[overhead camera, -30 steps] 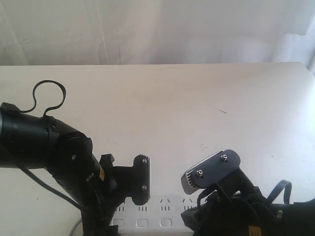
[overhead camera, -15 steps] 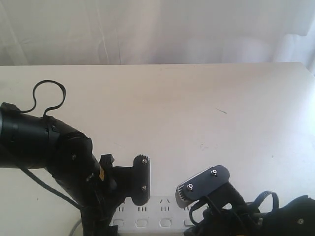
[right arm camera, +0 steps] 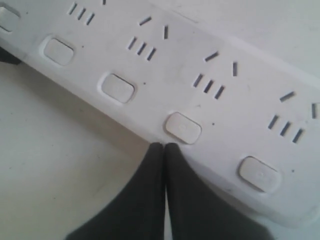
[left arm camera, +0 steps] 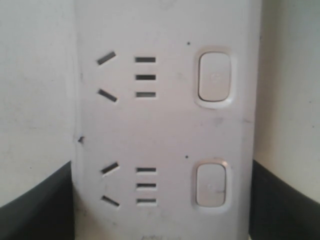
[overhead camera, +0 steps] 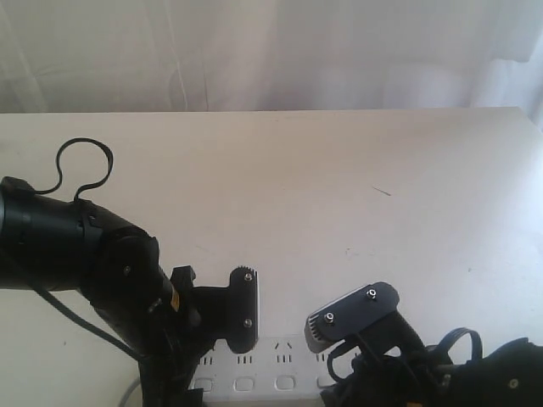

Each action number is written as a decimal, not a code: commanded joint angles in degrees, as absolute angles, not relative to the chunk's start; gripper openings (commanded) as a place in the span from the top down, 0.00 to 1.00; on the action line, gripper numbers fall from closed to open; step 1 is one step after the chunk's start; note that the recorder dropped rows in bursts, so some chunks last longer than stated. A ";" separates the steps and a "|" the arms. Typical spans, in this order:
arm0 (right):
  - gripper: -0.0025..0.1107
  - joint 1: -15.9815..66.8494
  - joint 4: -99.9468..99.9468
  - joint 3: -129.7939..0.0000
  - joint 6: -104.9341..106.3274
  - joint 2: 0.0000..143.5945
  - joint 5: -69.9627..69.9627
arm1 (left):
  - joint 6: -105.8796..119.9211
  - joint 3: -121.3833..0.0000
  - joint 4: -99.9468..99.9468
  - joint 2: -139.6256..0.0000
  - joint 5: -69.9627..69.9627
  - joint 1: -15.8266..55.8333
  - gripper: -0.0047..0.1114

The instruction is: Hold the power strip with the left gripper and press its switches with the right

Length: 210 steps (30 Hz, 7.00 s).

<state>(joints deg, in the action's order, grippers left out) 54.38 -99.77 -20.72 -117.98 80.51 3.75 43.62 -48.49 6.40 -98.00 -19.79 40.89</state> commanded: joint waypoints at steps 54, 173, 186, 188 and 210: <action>0.98 54.24 -99.95 -19.34 -119.79 84.26 3.43 | 44.97 -46.80 4.16 -99.43 -24.99 41.28 0.96; 0.98 54.24 -99.95 -15.58 -119.73 74.85 10.72 | 45.12 -46.80 5.48 -99.43 -24.00 41.28 0.96; 0.98 54.24 -99.95 -18.59 -119.73 74.85 7.34 | 45.12 -46.80 5.48 -99.43 -24.23 41.28 0.96; 0.98 54.24 -99.95 -18.59 -119.73 74.85 8.35 | 45.12 -46.80 5.48 -99.43 -24.23 41.28 0.96; 0.98 54.24 -99.95 -18.59 -119.73 83.52 11.11 | 45.12 -46.80 5.48 -99.43 -24.47 41.28 0.96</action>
